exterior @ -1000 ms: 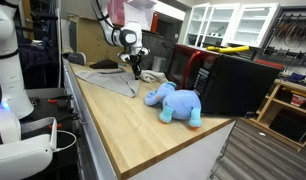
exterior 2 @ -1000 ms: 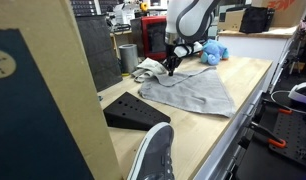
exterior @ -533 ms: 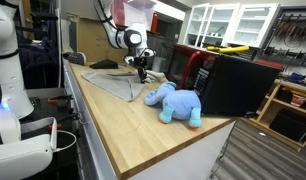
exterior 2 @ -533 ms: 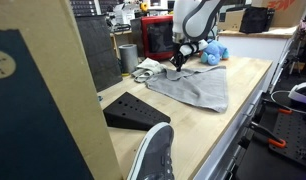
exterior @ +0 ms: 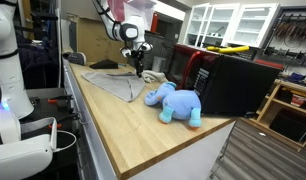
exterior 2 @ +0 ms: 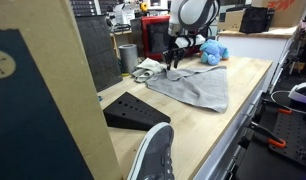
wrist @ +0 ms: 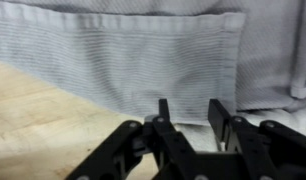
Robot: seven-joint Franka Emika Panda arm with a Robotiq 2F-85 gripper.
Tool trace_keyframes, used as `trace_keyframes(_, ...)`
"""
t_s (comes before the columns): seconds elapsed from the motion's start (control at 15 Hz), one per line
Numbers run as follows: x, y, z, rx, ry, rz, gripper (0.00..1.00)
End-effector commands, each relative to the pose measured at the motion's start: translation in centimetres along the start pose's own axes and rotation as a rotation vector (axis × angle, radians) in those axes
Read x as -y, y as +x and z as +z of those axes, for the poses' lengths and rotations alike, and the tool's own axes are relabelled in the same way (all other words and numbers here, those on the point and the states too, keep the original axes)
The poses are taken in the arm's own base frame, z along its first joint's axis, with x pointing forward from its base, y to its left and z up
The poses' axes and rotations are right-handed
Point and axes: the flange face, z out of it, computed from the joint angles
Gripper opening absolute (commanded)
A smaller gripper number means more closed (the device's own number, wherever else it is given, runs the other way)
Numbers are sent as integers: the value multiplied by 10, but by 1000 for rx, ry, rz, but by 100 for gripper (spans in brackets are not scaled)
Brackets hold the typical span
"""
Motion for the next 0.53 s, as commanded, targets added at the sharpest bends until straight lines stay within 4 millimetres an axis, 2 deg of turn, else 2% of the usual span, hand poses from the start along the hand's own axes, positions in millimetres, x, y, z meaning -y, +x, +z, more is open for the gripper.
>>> trace_keyframes(0.0, 21, -11, -31, 1, 65, -27, 78)
trace_keyframes(0.2, 44, -24, -30, 27, 84, -61, 100)
trace_keyframes(0.47, 71, -46, -23, 92, 117, -92, 100)
